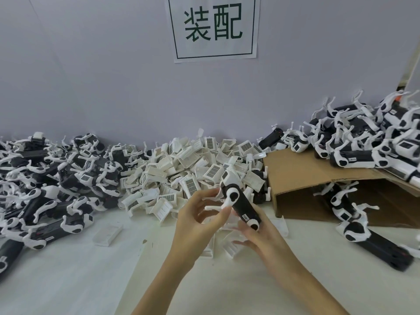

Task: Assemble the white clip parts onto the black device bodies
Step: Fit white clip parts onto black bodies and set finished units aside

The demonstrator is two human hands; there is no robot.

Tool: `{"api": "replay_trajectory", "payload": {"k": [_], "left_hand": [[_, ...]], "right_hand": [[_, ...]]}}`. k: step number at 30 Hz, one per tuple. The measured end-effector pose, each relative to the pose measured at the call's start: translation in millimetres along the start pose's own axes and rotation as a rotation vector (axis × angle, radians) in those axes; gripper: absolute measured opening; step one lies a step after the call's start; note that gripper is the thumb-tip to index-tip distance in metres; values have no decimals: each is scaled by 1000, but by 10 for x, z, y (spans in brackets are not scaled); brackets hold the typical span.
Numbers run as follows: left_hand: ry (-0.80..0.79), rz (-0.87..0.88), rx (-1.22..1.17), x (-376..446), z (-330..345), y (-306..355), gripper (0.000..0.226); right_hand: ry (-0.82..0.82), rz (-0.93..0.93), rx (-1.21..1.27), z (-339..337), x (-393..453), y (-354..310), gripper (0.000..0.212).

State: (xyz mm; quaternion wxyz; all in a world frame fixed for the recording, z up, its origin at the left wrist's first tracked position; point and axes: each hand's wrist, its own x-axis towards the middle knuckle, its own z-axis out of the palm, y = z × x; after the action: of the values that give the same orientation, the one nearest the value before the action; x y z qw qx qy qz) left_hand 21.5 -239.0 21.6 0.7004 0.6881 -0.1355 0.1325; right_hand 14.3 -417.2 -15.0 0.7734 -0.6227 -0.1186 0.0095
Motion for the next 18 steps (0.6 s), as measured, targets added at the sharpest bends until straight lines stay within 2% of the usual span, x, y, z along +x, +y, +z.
{"api": "replay_trajectory", "payload": {"k": [2, 5, 10, 14, 16, 18], "left_hand": [[-61, 164, 103, -8, -47, 19, 48], [-146, 404, 375, 2, -121, 3, 64], [-205, 531, 506, 9, -145, 13, 66], [-217, 476, 585, -7, -168, 16, 65], [-210, 346, 582, -22, -158, 26, 55], [-170, 169, 443, -21, -105, 35, 49]], "right_hand": [[75, -99, -190, -3, 8, 6, 63], [106, -186, -259, -54, 41, 46, 50], [105, -266, -242, -118, 38, 50, 46], [123, -277, -299, -138, 50, 99, 47], [162, -292, -367, -124, 27, 92, 51], [214, -361, -503, -126, 7, 88, 56]]}}
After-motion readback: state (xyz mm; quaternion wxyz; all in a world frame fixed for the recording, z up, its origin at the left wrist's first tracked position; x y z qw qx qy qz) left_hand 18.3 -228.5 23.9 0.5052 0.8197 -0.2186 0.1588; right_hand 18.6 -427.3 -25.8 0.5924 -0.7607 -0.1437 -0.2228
